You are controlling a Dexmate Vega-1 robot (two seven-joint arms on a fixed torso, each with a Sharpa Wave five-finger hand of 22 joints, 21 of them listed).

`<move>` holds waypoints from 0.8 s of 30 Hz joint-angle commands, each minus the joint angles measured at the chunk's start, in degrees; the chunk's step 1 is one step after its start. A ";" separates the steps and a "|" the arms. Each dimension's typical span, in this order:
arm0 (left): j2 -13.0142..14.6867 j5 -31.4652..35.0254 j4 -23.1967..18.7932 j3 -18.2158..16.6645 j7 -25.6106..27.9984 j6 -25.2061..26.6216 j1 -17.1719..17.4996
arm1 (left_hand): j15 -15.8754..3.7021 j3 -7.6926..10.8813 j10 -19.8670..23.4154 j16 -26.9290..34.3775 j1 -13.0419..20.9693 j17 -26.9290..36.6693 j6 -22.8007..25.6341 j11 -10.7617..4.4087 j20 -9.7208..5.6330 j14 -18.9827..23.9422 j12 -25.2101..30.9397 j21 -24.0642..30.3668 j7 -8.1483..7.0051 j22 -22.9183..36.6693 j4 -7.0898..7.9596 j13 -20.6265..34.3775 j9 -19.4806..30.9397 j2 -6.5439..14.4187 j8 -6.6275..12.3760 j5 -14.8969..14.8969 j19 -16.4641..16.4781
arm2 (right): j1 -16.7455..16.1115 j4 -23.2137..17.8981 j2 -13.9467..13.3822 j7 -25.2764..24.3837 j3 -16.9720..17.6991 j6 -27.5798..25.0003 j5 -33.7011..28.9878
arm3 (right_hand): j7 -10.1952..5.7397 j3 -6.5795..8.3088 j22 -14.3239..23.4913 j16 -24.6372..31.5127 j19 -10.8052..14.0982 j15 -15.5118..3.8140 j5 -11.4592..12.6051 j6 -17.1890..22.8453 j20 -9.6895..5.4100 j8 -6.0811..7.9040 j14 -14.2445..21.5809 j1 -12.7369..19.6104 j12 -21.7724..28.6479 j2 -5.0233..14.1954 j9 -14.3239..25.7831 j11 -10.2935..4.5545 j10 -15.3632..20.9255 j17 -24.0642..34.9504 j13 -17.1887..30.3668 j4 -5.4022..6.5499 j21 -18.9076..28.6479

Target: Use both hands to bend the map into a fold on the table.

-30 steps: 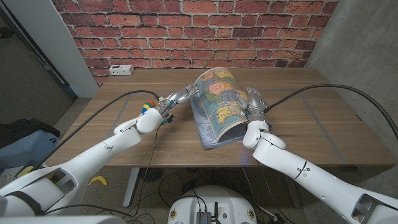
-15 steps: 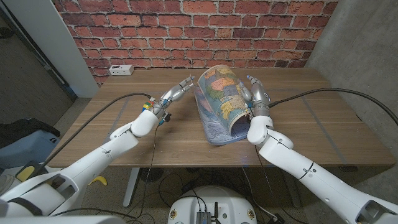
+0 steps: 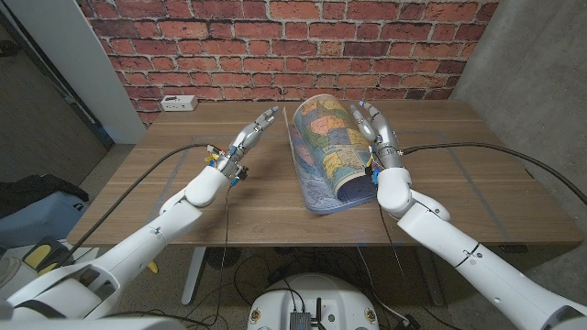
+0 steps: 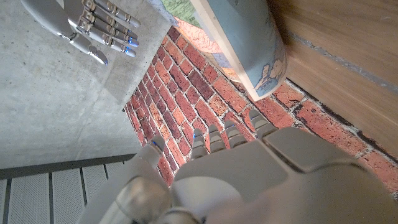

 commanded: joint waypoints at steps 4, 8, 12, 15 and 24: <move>-1.79 -13.95 2.47 -3.22 -10.20 -5.13 2.57 | 0.05 0.14 0.50 0.13 0.59 0.07 0.24 -0.07 0.03 0.02 0.60 0.37 -0.25 0.14 -0.73 -0.03 0.00 -0.24 0.35 0.03 0.47 | -4.62 -2.27 -0.84 7.23 6.88 11.99 8.90 | 0.33 0.45 0.12 0.08 0.71 0.37 0.57 0.91 0.29 0.40 0.90 1.13 0.18 -0.50 -0.07 0.25 0.86 0.04 0.10 -1.10 0.06; -2.07 -17.69 3.26 -4.06 -13.50 -5.75 2.98 | -0.01 0.13 0.42 0.07 0.71 0.07 0.21 0.05 0.08 -0.09 0.56 0.35 -0.30 0.13 -0.92 -0.04 -0.01 -0.31 0.33 0.01 0.48 | -4.97 -2.28 -0.63 8.47 7.43 13.43 10.14 | 0.41 0.62 0.13 -0.11 0.67 0.66 0.61 1.08 0.49 0.33 0.91 1.54 0.05 -0.58 -0.08 0.41 0.87 0.01 0.10 -1.54 -0.11; -2.36 -21.54 4.17 -5.09 -17.00 -6.60 3.31 | -0.01 0.13 0.26 0.05 0.80 0.06 0.26 0.18 0.08 -0.09 0.49 0.33 -0.33 0.13 -1.06 -0.04 -0.02 -0.36 0.33 0.00 0.51 | -5.38 -1.55 0.02 9.64 7.99 16.16 11.85 | 0.43 0.71 0.14 -0.16 0.80 0.80 0.63 1.22 0.62 0.30 1.09 1.75 -0.02 -0.63 -0.08 0.52 0.90 0.00 0.10 -1.81 -0.15; -2.60 -25.59 4.80 -6.00 -20.56 -6.74 3.54 | 0.02 0.12 0.21 0.06 0.85 0.06 0.28 0.12 0.07 -0.06 0.47 0.39 -0.35 0.12 -1.16 -0.05 -0.02 -0.41 0.33 0.00 0.70 | -5.69 -0.79 0.52 10.55 8.31 18.65 12.99 | 0.50 0.74 0.15 -0.18 1.26 0.96 0.62 1.17 0.94 0.20 1.34 1.90 -0.10 -0.75 -0.08 0.53 0.94 0.00 0.10 -2.05 -0.08; -2.82 -34.88 6.75 -9.47 -29.38 -5.35 4.77 | -0.14 0.11 0.39 0.09 1.07 0.05 0.47 0.21 -0.26 0.12 0.53 0.55 -0.23 0.11 -1.53 -0.07 -0.04 -0.50 0.36 -0.01 1.32 | -8.96 -3.02 3.36 3.81 8.80 18.27 8.10 | 0.83 0.21 0.23 0.27 3.36 1.14 0.64 2.93 1.68 0.33 4.30 1.21 0.22 -1.99 -0.05 1.05 3.29 0.23 0.14 -2.66 0.04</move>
